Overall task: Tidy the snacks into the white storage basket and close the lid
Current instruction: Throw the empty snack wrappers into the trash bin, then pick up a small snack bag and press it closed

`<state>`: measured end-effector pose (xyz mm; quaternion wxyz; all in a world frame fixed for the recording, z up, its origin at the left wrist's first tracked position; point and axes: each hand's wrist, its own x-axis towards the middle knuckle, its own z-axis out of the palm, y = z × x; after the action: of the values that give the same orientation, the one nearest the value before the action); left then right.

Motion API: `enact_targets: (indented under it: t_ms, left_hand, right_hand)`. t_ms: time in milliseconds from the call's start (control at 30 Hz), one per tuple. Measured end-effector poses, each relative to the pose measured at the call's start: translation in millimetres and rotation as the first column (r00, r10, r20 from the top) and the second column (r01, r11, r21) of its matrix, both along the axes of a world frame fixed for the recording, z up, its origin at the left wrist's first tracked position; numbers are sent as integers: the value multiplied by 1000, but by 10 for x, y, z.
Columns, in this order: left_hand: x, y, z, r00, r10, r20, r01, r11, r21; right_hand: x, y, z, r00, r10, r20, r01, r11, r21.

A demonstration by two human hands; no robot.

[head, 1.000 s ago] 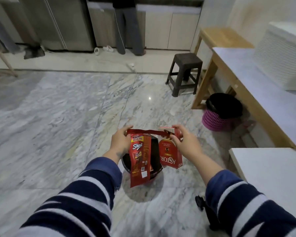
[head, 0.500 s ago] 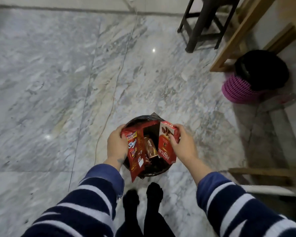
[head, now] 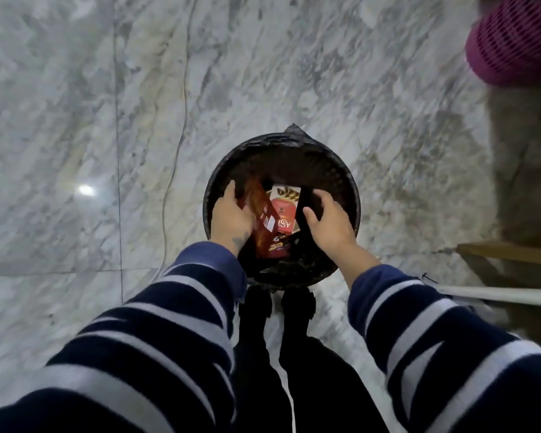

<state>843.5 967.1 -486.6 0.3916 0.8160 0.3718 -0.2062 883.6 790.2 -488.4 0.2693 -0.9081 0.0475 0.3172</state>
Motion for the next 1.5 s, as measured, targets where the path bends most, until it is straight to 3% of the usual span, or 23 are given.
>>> enact_targets:
  t_ms: [333,533,667,933,1267,1500]
  left_hand:
    - [351,-219,1428,961,-256,103,257,966,1]
    - [446,-709,2730,821,-546,168,547,836,44]
    - [487,-1173,3430,661,-730,177,725,681,100]
    - [314,-2342,4256,217,-931,294,924,293,246]
    - [-918,-4168,4738,-265,-906,330,931,-152,332]
    - [-2263,-5369,4860,-474,-811,343,860,-345,376]
  right_hand:
    - [249,-390,1355,997,65,40,-65,998,5]
    - [147,-874,2803,986,-55,156,54,998,13]
    - [-143,-1236,3579,957,-187,221,195,981,-15]
    - [-1221,-2076,4462,800,-502,330,541,841,-32]
    - [-3210,-3182,4938,447,-811,377,879,476,-19]
    - [-4602,-3968,5041,309,-867,390,950,296,-94]
